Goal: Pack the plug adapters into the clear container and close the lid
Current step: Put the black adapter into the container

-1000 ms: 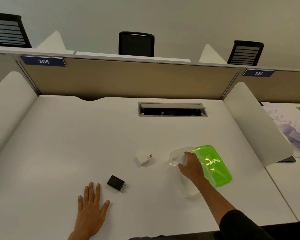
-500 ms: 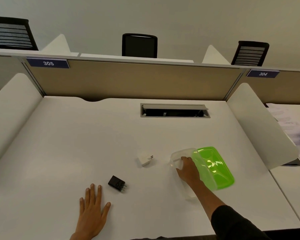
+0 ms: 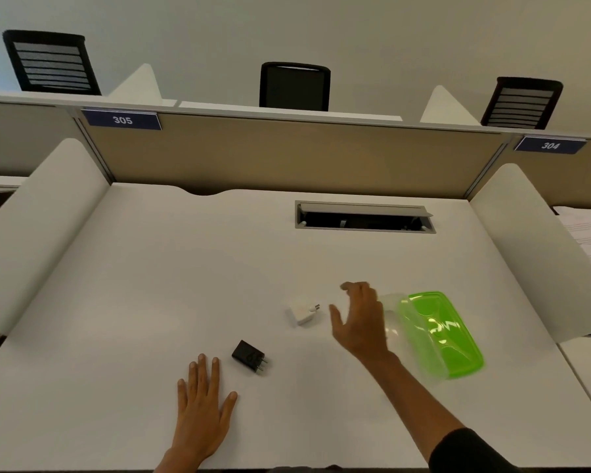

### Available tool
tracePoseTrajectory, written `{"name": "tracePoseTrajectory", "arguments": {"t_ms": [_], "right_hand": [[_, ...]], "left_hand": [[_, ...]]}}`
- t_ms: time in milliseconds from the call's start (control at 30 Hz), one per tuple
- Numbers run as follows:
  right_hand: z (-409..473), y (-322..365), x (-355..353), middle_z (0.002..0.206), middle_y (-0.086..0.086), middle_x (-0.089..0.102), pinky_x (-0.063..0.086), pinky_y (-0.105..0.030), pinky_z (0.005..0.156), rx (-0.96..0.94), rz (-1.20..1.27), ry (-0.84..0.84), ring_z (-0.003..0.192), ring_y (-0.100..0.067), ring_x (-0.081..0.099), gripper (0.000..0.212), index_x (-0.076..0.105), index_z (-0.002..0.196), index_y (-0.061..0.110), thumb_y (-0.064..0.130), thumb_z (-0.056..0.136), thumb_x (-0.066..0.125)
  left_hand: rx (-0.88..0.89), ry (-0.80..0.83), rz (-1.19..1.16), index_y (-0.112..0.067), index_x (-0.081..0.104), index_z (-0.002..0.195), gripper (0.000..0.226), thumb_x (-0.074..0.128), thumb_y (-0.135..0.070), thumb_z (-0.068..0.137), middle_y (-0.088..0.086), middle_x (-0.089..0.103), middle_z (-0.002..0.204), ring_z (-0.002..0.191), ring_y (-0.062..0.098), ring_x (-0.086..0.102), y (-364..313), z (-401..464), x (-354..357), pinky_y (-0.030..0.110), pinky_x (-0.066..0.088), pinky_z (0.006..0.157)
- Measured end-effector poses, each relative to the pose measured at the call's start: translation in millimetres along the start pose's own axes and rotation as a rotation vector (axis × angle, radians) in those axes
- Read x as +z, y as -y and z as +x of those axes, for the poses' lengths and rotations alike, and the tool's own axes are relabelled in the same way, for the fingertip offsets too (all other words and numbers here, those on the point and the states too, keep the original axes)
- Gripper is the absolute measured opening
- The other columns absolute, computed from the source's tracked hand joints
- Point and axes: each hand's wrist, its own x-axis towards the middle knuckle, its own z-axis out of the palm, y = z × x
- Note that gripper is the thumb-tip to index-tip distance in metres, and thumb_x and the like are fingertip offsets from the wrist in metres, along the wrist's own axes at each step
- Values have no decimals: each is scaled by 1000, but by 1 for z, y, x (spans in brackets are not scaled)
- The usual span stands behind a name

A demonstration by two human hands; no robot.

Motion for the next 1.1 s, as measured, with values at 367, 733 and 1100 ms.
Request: {"name": "tracePoseTrajectory", "arguments": {"t_ms": [367, 733, 1100], "right_hand": [[-40, 112, 94, 145, -7, 47, 49, -45, 107, -174, -85, 725, 133, -30, 48, 75, 44, 148, 15, 50, 88, 72], [-52, 127, 117, 135, -12, 54, 50, -41, 101, -217, -135, 694, 125, -31, 53, 41, 57, 131, 6, 30, 99, 65], [-17, 68, 47, 104, -3, 60, 53, -31, 78, 100, 71, 343, 98, -20, 58, 31, 65, 102, 12, 38, 87, 71]], "left_hand": [[-16, -81, 34, -12, -16, 165, 96, 3, -73, 94, 10, -26, 175, 163, 30, -21, -6, -1, 2, 59, -5, 134], [17, -106, 52, -16, -11, 167, 90, 17, -70, 100, 10, -24, 176, 164, 31, -20, -4, 1, 2, 59, -6, 133], [72, -121, 68, -18, -13, 168, 91, 14, -73, 99, 8, -23, 177, 165, 31, -18, 5, 10, 2, 62, 2, 134]]}}
